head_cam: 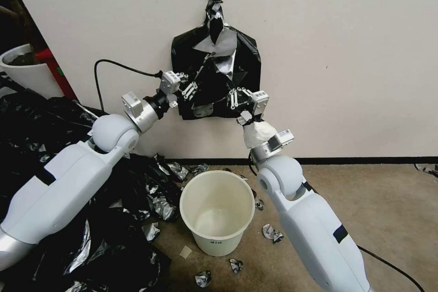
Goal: Place a trash bag onto the trash bin.
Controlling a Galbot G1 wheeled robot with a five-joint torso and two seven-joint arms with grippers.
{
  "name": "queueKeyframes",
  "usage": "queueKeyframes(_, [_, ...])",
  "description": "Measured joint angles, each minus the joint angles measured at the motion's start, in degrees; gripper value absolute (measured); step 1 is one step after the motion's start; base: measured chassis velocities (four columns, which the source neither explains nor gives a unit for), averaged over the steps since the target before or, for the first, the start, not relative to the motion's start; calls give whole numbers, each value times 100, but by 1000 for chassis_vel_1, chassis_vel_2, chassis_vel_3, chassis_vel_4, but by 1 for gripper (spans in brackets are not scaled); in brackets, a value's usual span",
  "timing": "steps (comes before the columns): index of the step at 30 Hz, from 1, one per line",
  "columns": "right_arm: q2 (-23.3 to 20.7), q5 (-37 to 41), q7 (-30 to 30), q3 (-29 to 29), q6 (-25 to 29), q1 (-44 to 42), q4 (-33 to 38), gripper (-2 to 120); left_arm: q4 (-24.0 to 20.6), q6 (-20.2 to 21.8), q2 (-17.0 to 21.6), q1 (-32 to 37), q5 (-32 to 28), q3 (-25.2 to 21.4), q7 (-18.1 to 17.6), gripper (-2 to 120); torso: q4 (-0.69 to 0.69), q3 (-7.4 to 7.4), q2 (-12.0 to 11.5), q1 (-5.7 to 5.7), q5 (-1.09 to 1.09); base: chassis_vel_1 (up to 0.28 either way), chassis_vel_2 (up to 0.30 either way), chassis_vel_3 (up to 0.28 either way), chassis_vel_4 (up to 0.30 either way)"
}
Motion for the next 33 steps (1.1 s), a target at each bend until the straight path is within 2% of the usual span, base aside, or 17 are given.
queueKeyframes(8, [-89,73,4,91,11,-84,50,0,16,18,-102,124,-204,-112,-232,0,0,0,0,0,0,0,0,0,0])
queueKeyframes(12, [-116,292,89,141,29,-232,135,0,-149,18,-174,501,-549,-396,-392,0,0,0,0,0,1,0,0,0,0])
queueKeyframes(16, [-167,667,274,214,32,-627,411,0,-665,-53,-285,1319,-860,-907,-526,0,-1,0,0,-1,-1,0,0,0,0])
queueKeyframes(18, [-191,746,335,222,28,-732,498,0,-784,-90,-303,1477,-877,-1010,-552,0,0,0,0,0,-1,0,0,0,0])
queueKeyframes(21, [-265,1000,588,274,23,-1267,960,0,-1252,-273,-406,2162,-893,-1482,-691,0,0,-1,0,0,0,0,0,0,0])
queueKeyframes(22, [-265,1000,588,274,23,-1267,960,0,-1252,-273,-406,2162,-893,-1482,-691,0,0,-1,0,0,0,0,0,0,0])
queueKeyframes(23, [-276,1044,641,306,59,-1481,1140,0,-1407,-314,-469,2425,-895,-1677,-726,0,-1,-1,0,0,1,0,0,0,0])
queueKeyframes(25, [-286,1066,665,349,170,-1862,1429,0,-1646,-356,-598,2932,-896,-2019,-754,0,0,-1,0,0,0,0,0,0,0])
queueKeyframes(28, [-289,1065,668,360,239,-2066,1573,0,-1771,-381,-669,3202,-895,-2174,-757,0,0,-1,0,-1,0,0,0,0,0])
queueKeyframes(32, [-375,974,519,381,575,-2807,2059,0,-2254,-482,-935,4087,-776,-2638,-745,0,0,-1,0,-1,0,0,0,0,0])
queueKeyframes(33, [-375,974,519,381,575,-2807,2059,0,-2254,-482,-935,4087,-776,-2638,-745,0,0,-1,0,-1,0,0,0,0,0])
